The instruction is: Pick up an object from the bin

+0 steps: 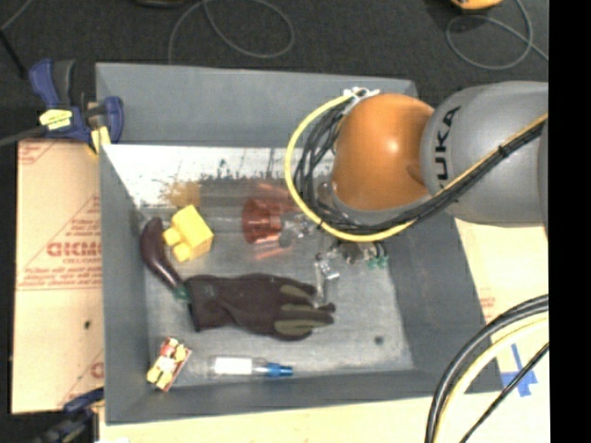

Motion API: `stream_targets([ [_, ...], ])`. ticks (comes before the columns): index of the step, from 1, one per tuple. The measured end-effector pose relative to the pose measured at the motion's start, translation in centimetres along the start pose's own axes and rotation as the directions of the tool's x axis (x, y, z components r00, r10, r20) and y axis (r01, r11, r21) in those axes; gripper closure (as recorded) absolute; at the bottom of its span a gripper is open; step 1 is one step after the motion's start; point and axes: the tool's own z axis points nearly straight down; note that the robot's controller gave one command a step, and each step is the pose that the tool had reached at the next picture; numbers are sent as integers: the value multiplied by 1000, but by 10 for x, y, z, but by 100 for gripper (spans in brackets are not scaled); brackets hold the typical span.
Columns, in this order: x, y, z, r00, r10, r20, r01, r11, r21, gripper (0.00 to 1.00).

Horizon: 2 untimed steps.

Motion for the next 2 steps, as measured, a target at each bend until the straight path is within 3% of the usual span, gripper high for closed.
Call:
stream_targets([
  [1, 7, 30, 54, 1000, -23, 5, 23, 1000, -2, 0],
  [2, 4, 49, 78, 995, -103, 2, 103, 995, 0, 100],
])
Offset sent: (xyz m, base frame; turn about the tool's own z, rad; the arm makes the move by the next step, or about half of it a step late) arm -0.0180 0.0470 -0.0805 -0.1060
